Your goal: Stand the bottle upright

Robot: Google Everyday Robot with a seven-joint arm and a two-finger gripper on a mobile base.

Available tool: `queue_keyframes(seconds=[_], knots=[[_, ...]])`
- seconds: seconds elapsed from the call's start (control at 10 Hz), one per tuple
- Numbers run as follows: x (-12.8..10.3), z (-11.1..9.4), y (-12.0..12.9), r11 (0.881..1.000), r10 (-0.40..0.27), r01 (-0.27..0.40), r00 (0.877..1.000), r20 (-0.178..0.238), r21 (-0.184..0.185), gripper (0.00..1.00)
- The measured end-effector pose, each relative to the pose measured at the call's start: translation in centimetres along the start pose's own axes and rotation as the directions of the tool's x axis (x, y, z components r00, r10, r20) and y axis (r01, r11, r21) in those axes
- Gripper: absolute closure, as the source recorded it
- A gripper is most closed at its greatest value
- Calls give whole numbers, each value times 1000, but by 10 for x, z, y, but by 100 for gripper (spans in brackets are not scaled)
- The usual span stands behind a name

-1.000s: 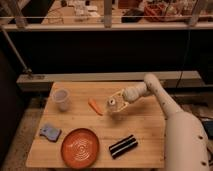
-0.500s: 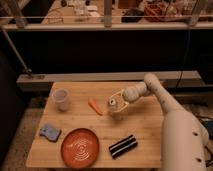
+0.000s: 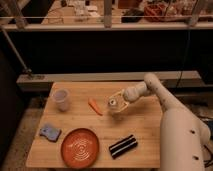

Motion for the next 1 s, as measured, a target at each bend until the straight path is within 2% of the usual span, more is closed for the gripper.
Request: queue_keyframes(seconds=[1.0], knots=[[-9, 3, -4, 999, -28, 28, 999, -15, -16, 95]])
